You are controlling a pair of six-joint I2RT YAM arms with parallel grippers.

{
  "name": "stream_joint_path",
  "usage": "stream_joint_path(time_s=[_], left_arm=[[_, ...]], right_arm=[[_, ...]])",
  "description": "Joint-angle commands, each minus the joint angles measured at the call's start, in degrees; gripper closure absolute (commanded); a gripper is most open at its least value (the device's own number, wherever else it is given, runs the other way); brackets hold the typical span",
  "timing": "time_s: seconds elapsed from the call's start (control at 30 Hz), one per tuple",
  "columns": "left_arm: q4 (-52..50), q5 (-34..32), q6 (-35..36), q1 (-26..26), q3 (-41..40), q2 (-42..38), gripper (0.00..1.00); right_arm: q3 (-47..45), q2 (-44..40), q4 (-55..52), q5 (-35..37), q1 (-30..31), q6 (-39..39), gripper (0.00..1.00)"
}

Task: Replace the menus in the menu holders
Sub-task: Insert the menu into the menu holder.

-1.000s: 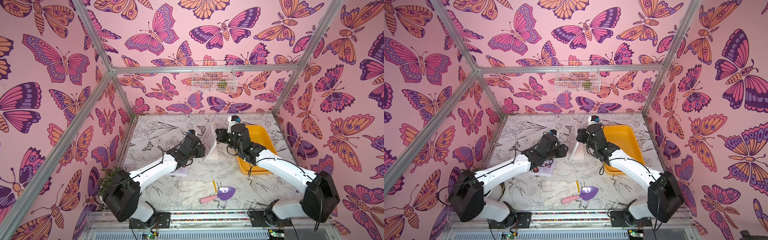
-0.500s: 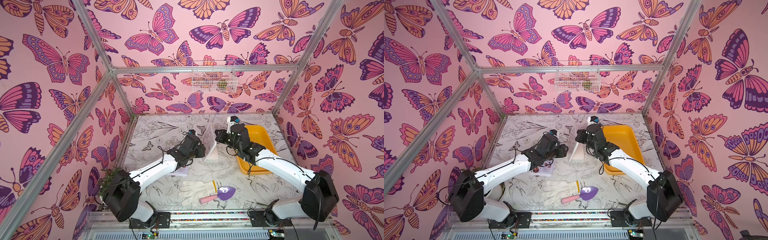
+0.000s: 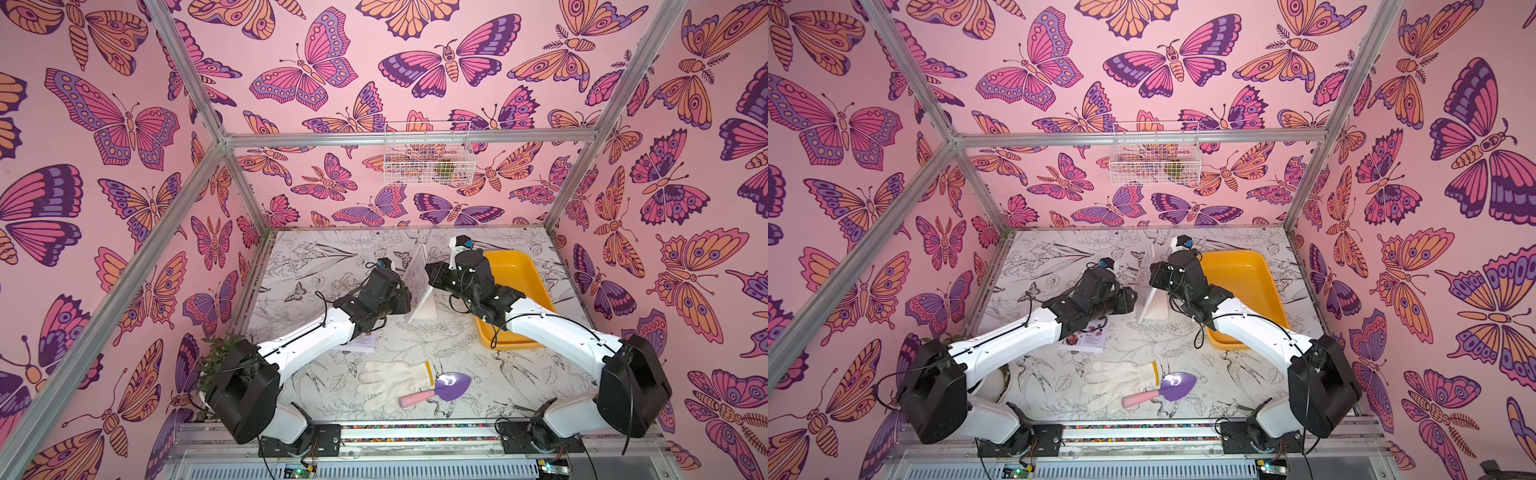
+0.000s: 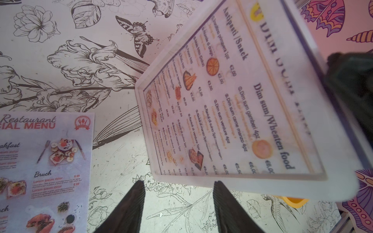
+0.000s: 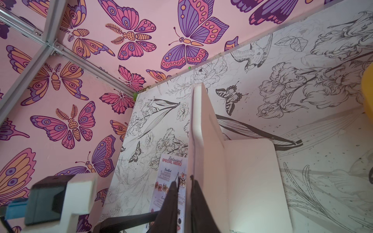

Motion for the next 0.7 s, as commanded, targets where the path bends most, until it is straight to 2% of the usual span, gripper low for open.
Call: stream_joint_path(time_s=[0.0,0.4,0.67], left_arm=[[-0.98,-1.04,0.68,-0.21,0.97,-0.17,0.43],[-1.05,-1.08,0.60,-0.16,0.80,-0.22,0.43],[-1.00,-1.26,0.37,-0.16,0.67,-0.17,0.43]], right_arm=[[1.45,-2.60,-2.35,0.78,-0.32,-1.59,0.85],[-1.10,-3.42,-1.73,-0.74,-0.33,-0.83,0.99],[-1.36,-2.24,-1.41,-2.75,-0.32,0.12,1.00]])
